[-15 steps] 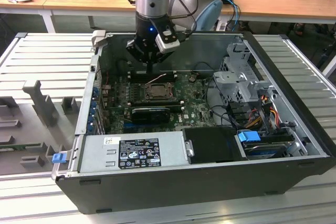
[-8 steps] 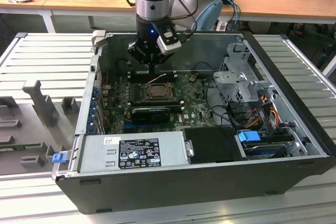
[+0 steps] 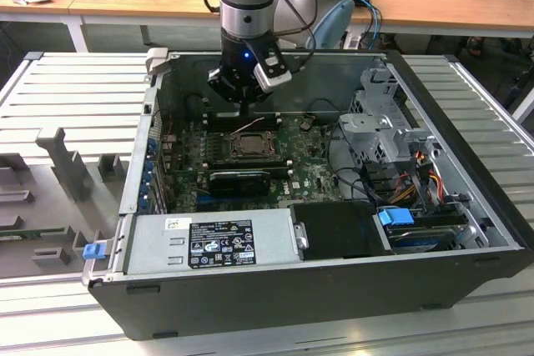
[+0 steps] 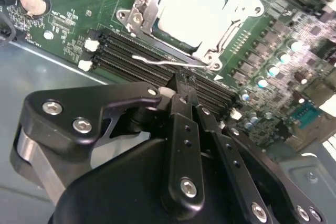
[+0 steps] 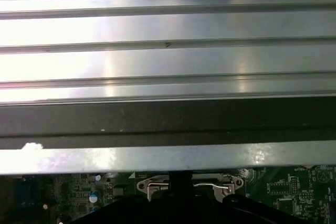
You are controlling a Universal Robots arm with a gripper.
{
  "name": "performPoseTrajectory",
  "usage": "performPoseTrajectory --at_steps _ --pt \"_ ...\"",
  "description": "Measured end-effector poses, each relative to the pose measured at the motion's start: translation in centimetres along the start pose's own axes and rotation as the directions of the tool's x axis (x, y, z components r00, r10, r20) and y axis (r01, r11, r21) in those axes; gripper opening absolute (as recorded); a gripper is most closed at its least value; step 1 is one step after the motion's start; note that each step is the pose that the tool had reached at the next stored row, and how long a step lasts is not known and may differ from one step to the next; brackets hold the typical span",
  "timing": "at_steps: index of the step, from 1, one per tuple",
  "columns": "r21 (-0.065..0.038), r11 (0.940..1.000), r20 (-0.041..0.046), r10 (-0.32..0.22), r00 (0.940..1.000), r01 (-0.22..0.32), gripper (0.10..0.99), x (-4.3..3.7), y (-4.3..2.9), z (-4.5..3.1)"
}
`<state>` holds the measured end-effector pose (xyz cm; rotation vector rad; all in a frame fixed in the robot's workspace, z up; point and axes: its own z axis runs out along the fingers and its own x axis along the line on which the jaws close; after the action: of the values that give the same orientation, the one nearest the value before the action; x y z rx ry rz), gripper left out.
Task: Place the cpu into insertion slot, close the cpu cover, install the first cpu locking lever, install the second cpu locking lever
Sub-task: 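Install the first cpu locking lever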
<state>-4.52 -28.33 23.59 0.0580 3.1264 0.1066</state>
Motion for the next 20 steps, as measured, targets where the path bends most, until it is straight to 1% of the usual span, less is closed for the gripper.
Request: performPoseTrajectory --at_steps 2,3,5,6,11,15,19,20 --pt "0.0 1.0 -0.0002 -0.003 1.0 0.003 0.106 -0.06 0.04 0.41" --pt "0.0 1.0 -0.0006 -0.009 1.0 0.009 0.106 -0.1 0.05 0.47" --pt "0.0 0.999 -0.003 -0.044 0.999 0.044 0.106 -0.2 0.05 0.59" --pt "-0.001 0.9988 -0.0033 -0.05 0.9987 0.05 0.106 -0.31 0.1 0.67" --pt "-0.001 0.9987 -0.0033 -0.05 0.9987 0.05 0.106 -0.81 0.4 0.92" --pt "0.003 0.9987 -0.0034 -0.05 0.9987 0.05 0.106 -1.13 0.44 1.08" --pt "0.005 0.9987 -0.0034 -0.05 0.9987 0.05 0.106 -1.16 0.39 1.46" --pt "0.005 0.9987 -0.0034 -0.05 0.9987 0.05 0.106 -1.24 0.38 1.68"
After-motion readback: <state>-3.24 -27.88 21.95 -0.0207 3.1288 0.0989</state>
